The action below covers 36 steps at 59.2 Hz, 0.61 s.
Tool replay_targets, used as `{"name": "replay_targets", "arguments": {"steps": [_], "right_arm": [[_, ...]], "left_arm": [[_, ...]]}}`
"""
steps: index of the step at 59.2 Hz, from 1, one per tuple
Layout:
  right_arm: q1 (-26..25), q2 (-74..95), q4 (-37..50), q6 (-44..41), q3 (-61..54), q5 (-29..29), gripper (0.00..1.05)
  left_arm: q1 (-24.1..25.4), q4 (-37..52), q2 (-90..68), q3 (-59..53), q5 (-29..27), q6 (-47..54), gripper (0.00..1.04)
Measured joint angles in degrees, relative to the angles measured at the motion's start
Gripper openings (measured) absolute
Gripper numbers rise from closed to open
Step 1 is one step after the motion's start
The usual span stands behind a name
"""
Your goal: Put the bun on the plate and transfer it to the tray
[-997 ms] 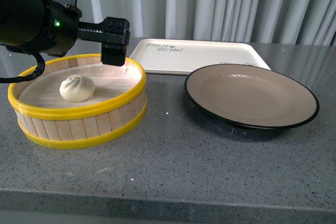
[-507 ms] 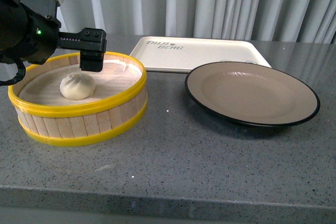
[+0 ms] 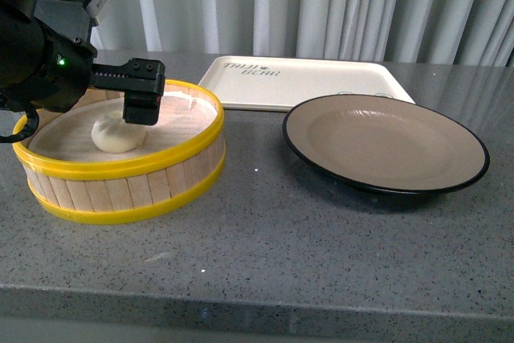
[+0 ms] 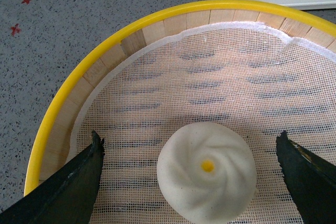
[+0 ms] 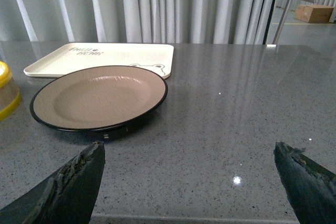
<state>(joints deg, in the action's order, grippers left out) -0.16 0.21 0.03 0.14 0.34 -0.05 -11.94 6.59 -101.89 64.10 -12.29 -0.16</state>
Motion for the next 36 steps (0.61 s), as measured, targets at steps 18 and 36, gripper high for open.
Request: {"name": "replay_targets", "arguments": {"steps": [18, 36], "right_arm": [[0.0, 0.0, 0.0, 0.0, 0.0, 0.0, 0.96], [0.0, 0.0, 0.0, 0.0, 0.0, 0.0, 0.96]], "left_arm": [[-0.1, -1.7, -2.0, 0.8, -0.7, -0.4, 0.98], [-0.4, -3.3, -2.8, 1.8, -0.5, -1.6, 0.98]]}}
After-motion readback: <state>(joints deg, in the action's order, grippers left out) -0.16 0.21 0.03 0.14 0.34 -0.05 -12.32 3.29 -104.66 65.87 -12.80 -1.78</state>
